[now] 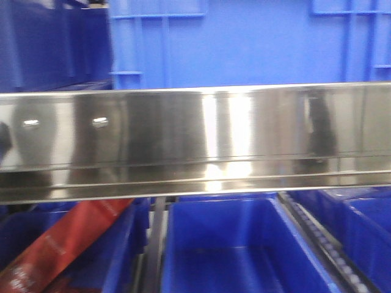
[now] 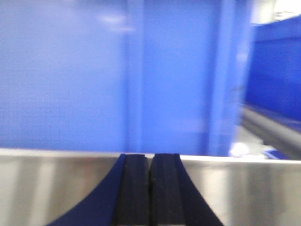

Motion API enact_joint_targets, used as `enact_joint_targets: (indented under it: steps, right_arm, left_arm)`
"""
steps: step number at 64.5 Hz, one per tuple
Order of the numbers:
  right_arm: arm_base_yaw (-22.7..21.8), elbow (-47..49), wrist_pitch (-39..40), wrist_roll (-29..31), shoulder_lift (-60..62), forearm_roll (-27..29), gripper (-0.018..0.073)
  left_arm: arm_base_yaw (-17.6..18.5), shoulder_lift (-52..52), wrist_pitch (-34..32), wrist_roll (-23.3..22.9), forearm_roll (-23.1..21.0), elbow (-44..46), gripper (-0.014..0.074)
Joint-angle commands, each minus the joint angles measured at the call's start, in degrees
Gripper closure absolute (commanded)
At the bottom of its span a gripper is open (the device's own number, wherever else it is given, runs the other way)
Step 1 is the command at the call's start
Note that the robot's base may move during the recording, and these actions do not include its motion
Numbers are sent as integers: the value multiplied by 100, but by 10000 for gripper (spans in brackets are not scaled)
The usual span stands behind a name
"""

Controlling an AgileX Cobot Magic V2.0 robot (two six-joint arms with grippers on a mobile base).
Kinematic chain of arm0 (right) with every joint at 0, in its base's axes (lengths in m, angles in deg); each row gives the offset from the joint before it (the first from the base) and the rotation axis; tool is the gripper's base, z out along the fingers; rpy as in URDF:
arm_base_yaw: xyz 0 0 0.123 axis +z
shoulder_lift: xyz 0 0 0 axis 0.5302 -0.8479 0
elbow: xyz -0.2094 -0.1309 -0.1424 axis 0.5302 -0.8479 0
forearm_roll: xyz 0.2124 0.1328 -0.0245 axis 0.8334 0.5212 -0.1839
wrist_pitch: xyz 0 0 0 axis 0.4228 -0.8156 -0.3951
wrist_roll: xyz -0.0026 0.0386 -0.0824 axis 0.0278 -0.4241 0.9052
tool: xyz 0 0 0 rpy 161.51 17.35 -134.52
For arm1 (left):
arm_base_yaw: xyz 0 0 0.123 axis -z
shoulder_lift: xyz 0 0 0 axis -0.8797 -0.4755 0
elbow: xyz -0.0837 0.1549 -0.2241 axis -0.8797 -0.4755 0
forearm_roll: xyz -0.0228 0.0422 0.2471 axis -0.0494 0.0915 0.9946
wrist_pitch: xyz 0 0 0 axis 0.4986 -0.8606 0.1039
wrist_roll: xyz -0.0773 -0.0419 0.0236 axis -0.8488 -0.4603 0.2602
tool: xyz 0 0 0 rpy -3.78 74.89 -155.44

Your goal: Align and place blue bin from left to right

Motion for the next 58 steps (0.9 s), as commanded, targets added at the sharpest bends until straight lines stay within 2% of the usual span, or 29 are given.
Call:
enact_joint_targets:
  steps: [1, 58]
  right_arm:
    - [-2, -13, 143, 34, 30, -60, 721]
    - [-2, -13, 143, 34, 30, -60, 721]
  left_arm:
    - [-93, 19, -61, 7, -37, 14, 707]
    - [-133, 19, -83, 7, -37, 14, 707]
